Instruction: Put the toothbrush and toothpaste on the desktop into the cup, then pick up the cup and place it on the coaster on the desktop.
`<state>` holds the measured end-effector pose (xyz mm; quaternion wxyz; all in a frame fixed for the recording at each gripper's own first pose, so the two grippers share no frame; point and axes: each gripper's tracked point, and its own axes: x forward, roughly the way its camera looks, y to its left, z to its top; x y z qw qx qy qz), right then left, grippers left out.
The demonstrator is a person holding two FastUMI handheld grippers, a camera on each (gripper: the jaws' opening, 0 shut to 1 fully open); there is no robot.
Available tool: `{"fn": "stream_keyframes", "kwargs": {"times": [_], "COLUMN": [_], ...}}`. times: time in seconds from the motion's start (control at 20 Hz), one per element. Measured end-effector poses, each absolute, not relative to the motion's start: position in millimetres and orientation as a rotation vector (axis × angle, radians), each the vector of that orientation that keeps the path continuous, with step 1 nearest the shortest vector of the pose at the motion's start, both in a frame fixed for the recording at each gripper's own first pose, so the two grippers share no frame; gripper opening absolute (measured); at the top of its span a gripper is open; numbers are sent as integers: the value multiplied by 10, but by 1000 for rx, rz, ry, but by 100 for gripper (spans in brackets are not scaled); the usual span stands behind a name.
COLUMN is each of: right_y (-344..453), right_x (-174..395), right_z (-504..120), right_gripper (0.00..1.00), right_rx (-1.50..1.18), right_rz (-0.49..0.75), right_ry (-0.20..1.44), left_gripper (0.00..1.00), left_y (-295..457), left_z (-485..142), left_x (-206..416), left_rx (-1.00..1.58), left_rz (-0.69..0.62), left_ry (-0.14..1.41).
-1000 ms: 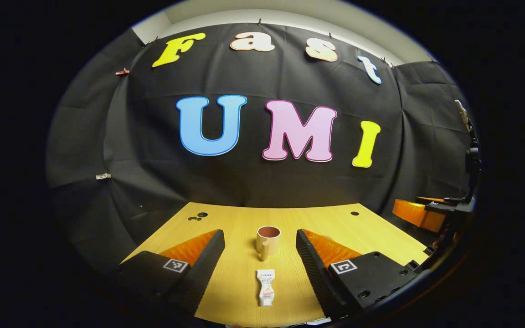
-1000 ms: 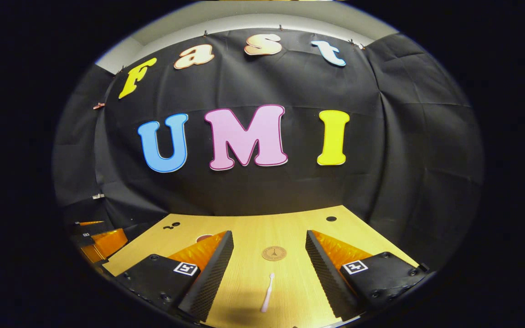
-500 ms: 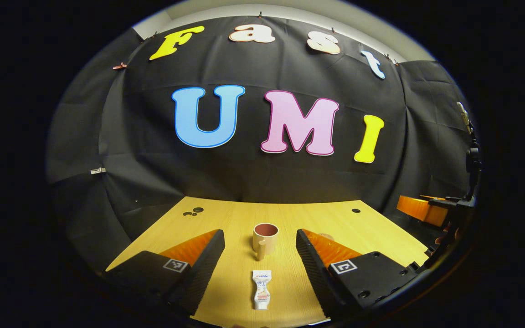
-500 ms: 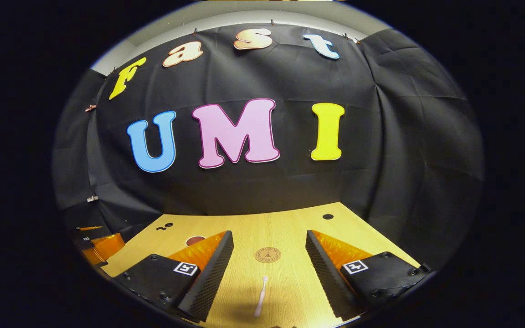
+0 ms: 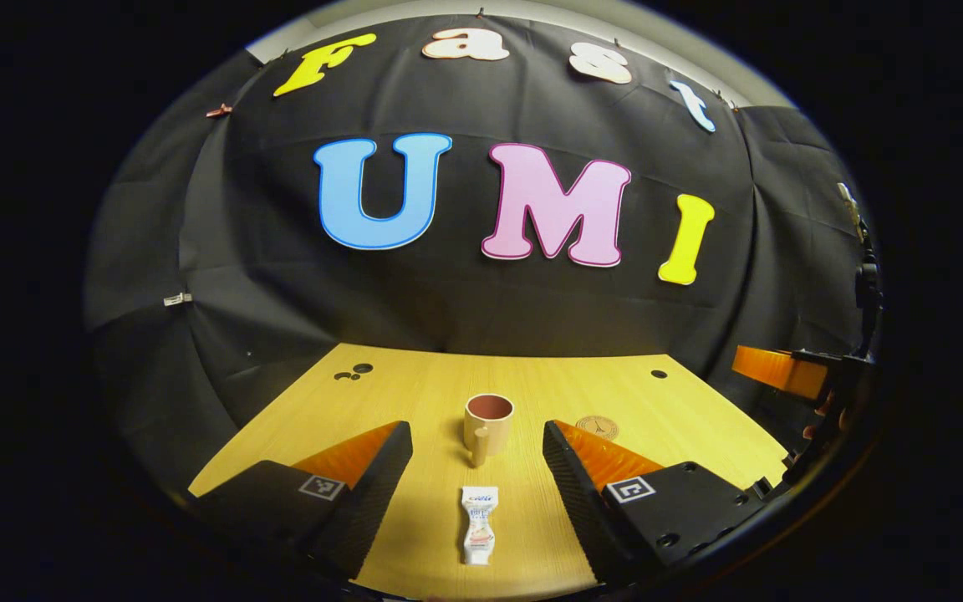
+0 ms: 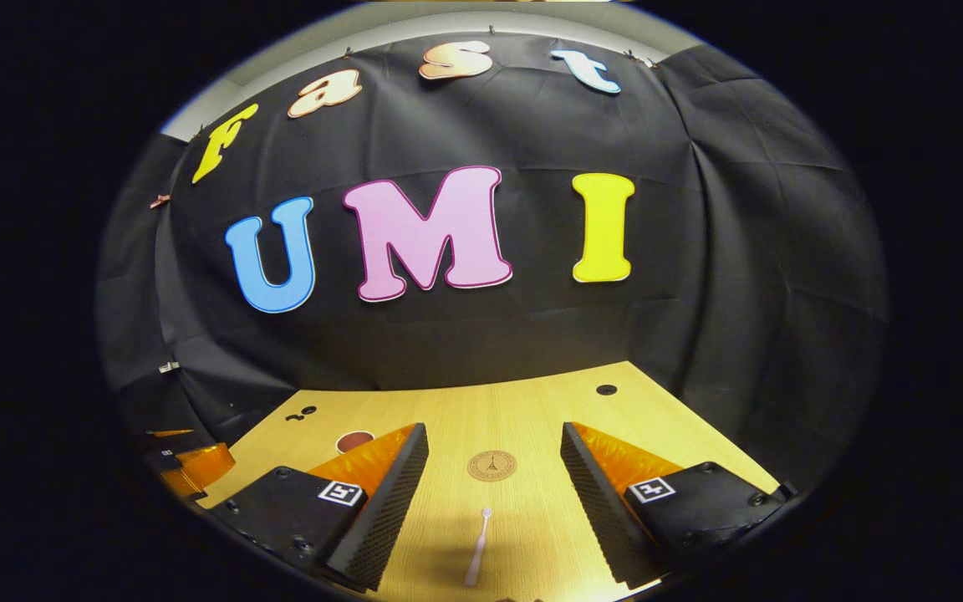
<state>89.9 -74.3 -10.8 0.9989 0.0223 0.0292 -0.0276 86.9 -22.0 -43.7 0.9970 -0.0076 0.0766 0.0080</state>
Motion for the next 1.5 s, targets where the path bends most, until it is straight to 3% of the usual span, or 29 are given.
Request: {"fn": "stream_keyframes", "kwargs": {"times": [1.5], "right_y": [-780], "right_x": [1737], "right_z": [-803], "right_gripper": [99], "right_rx": [26], "right_rz": [77], "right_ry": [286], "left_gripper": [98], "left_y": [-295], "left_z": [-2592], "left_x": [1444], "left_rx": [27], "left_rz": [65], "left_ry": [679]}}
